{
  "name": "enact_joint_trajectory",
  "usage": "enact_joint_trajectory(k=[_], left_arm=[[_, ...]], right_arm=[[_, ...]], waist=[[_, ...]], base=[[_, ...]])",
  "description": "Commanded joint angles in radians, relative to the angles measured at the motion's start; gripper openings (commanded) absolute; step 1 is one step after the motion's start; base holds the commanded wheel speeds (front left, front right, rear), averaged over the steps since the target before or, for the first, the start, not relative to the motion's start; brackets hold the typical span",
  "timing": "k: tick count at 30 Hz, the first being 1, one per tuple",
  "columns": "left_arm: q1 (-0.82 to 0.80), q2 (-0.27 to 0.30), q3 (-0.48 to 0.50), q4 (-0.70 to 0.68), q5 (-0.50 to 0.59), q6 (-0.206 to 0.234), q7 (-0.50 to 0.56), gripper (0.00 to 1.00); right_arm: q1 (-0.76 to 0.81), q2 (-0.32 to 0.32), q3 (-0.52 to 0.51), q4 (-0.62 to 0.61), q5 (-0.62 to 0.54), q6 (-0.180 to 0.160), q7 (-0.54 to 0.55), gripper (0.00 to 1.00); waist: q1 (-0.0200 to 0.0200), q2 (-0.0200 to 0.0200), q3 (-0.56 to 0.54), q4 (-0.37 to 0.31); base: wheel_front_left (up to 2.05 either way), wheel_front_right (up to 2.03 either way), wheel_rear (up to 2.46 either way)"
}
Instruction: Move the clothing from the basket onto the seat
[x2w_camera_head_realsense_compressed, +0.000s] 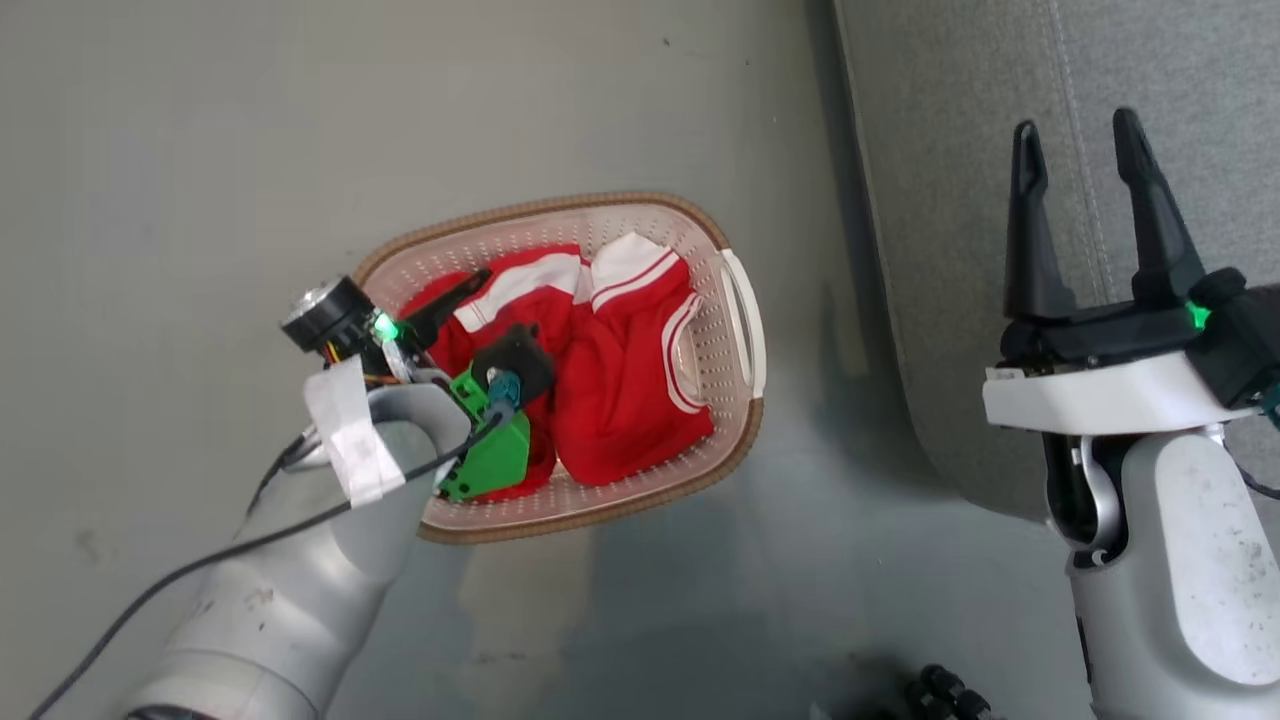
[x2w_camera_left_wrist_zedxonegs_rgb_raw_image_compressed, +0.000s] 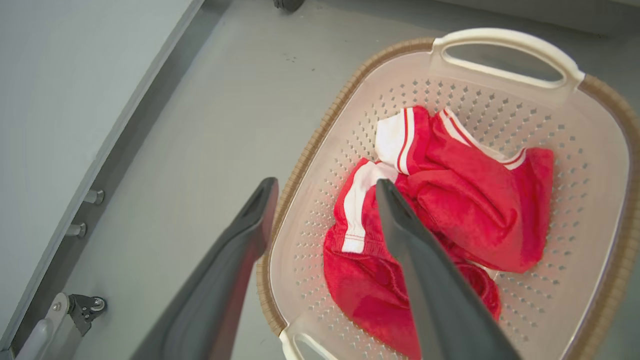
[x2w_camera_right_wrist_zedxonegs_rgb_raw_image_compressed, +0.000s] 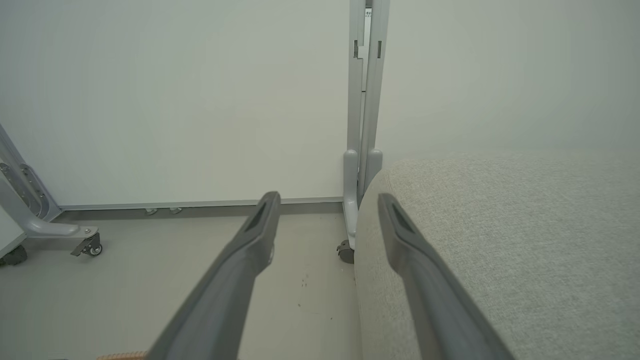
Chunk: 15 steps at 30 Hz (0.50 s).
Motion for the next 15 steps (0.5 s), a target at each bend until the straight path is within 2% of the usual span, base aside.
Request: enact_joint_trajectory(k=[1,8,15], left_arm=[[-0.058,0.002,-0.014,0.038,0.017,-0.007,0.013,1.0],[-0.193,0.009,-0.077,0.195,0.061,-0.027,0.066,1.0],[-0.254,0.046,-0.112,0.251,0.09,-0.011,0.109,1.0]], right_arm=[[-0.035,-0.001,0.004,-0.009,0.005,0.0,-0.003,1.0],[-0.102,-0.001,0.016,-0.029,0.045,0.0,-0.003,1.0],[-0.132,-0.001,0.038,-0.049,0.094,0.0,-0.003,1.0]], waist=[[-0.0002,-0.0001,0.168,-0.085],[-0.0002,-0.0001,0.259,-0.138],[-0.0002,-0.0001,0.331,-0.18]], base=[[0.0,0.0,0.0],[0.0,0.0,0.0],[0.0,0.0,0.0]])
